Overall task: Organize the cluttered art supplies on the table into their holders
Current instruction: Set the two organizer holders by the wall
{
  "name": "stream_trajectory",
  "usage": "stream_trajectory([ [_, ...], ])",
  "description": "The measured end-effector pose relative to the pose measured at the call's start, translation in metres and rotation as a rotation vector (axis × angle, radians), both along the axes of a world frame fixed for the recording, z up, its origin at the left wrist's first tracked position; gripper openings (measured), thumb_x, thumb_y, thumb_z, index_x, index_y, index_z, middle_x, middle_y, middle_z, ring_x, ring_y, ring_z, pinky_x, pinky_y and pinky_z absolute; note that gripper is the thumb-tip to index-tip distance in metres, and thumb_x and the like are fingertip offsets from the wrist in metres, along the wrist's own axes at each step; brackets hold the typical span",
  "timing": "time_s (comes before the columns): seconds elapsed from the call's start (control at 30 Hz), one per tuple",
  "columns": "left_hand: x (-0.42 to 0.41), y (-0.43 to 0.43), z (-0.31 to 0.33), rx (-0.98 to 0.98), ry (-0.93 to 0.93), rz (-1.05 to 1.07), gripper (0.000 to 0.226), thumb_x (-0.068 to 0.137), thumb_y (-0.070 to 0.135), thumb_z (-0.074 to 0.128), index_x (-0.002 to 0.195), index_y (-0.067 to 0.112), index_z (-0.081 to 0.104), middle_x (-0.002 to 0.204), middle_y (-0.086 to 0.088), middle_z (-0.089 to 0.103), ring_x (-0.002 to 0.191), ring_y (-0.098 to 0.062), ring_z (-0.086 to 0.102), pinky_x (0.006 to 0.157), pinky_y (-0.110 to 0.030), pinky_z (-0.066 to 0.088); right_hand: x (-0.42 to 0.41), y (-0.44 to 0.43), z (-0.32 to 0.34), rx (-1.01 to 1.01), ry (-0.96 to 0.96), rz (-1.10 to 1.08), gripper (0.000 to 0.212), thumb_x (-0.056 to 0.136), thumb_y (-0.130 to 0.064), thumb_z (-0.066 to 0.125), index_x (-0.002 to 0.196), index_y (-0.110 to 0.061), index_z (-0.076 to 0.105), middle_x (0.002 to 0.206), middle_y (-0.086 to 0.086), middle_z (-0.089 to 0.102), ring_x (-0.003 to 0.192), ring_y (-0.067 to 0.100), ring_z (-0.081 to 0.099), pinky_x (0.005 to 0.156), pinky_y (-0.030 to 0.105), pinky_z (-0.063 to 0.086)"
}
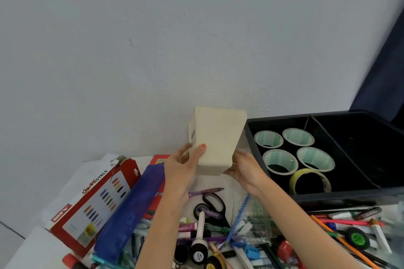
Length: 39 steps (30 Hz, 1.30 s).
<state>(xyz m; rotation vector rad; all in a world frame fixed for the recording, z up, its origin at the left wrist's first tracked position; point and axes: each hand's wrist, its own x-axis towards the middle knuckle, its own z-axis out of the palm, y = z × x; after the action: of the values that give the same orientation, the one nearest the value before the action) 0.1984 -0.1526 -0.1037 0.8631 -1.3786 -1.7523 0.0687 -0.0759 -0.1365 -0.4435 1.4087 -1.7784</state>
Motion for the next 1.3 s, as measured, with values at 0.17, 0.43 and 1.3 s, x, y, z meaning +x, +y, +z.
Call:
stream_trajectory([
  [0.17,0.000,-0.005,-0.006,0.118,0.060,-0.117,0.025,0.088,0.032,0.057,0.099,0.012,0.064,0.093,-0.006,0.071,0.088,-0.016,0.065,0.067,-0.024,0.053,-0.018,0.001,0.014,-0.001,0.139,-0.140,0.022,0.091,-0.005,0.056,0.109,0.008,0.062,0.091,0.018,0.069,0.067,0.022,0.062,0.056,0.025,0.055],
  [0.43,-0.013,-0.013,-0.018,-0.282,-0.017,0.012,0.029,0.092,0.017,0.056,0.121,0.018,0.058,0.113,0.009,0.062,0.106,-0.002,0.056,0.081,-0.008,0.046,-0.037,-0.007,0.028,0.143,0.655,-0.414,0.002,0.088,-0.007,0.060,0.091,-0.006,0.061,0.084,0.011,0.066,0.076,0.026,0.066,0.064,0.041,0.058],
  [1.3,-0.079,-0.030,-0.050,-0.688,-0.648,-0.328,0.020,0.083,0.008,0.053,0.095,0.005,0.067,0.072,-0.013,0.067,0.062,-0.025,0.061,0.064,-0.035,0.052,-0.056,-0.002,-0.006,0.521,1.038,-0.425,0.051,0.075,0.004,0.061,0.121,-0.008,0.043,0.113,0.012,0.042,0.103,0.026,0.045,0.087,0.035,0.042],
])
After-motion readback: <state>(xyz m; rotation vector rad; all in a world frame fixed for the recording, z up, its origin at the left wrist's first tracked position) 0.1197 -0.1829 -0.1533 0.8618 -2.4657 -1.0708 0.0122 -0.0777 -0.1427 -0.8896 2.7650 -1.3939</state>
